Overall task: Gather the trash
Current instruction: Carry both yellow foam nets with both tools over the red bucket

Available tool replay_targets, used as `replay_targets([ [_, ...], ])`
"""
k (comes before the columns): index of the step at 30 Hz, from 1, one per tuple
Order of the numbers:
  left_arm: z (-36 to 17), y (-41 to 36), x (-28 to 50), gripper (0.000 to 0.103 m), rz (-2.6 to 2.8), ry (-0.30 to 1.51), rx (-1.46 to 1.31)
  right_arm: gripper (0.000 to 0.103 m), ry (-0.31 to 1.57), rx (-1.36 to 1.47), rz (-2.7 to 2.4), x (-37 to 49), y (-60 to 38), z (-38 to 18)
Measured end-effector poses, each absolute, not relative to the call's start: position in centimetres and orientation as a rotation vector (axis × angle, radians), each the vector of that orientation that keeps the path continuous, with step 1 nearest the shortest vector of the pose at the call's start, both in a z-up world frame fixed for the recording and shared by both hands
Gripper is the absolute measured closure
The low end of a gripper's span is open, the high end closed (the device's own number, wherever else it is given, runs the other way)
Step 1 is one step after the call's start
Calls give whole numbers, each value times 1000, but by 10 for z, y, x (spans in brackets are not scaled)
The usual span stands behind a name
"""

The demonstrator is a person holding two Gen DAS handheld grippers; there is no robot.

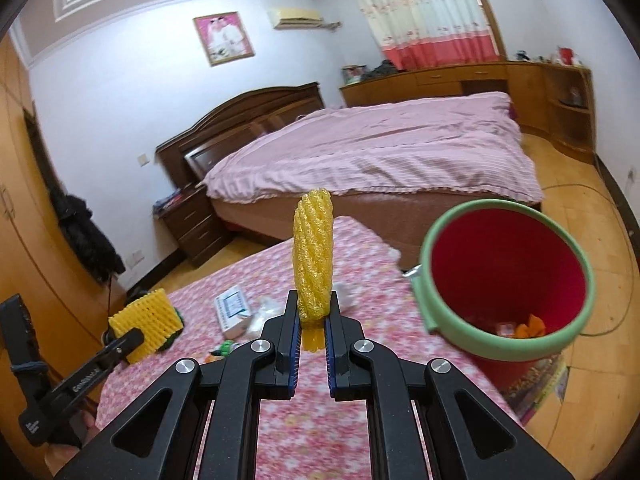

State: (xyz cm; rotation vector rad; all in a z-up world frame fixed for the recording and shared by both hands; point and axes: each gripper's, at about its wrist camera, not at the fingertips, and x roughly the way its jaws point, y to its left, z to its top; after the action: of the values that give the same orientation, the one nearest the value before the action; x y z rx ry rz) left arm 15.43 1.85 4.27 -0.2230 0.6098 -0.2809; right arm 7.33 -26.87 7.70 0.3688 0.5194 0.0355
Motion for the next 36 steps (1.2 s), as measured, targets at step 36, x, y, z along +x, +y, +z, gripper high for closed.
replay_targets([
  [36, 30, -233, 179, 90, -656, 725, 33, 93, 515, 604, -223, 34, -433, 13],
])
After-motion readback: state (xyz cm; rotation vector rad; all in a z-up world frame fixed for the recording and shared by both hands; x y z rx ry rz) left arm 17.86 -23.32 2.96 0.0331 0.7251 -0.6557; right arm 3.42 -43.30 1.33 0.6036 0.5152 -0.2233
